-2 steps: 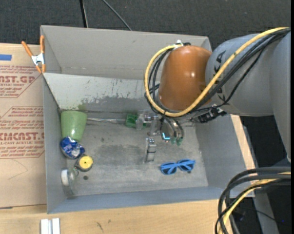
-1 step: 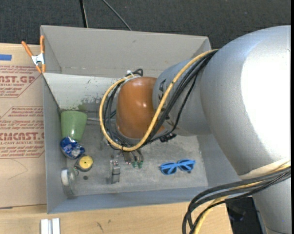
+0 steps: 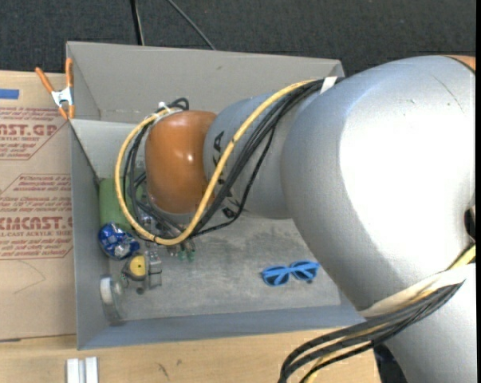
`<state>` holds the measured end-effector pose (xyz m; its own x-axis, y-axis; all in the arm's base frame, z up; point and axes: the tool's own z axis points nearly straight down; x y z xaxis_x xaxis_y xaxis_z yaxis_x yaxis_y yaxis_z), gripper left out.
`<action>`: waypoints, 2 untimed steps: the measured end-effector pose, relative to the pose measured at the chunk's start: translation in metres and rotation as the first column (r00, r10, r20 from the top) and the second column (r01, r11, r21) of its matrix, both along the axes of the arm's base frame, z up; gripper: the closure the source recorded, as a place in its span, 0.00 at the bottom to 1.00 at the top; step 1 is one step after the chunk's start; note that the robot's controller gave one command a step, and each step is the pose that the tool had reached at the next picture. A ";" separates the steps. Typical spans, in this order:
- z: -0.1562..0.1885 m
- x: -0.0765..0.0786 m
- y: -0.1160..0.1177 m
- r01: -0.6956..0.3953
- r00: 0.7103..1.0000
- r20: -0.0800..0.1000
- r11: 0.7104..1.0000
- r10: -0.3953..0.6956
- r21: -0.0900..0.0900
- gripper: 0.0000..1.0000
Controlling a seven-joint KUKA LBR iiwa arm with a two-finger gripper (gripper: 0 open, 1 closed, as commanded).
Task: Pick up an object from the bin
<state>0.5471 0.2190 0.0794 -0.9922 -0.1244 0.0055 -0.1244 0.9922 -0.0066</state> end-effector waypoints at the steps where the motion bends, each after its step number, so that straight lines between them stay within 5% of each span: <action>1: -0.003 0.019 0.006 -0.001 1.000 0.008 1.000 0.001 -0.014 0.00; 2: -0.001 0.019 0.013 -0.010 1.000 0.017 1.000 0.010 0.001 1.00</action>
Offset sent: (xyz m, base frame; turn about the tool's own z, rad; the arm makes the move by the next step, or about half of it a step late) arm 0.0115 0.0186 -0.0094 -0.0161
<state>0.5657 0.2322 0.0784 -0.9908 -0.1347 -0.0111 -0.1346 0.9909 -0.0078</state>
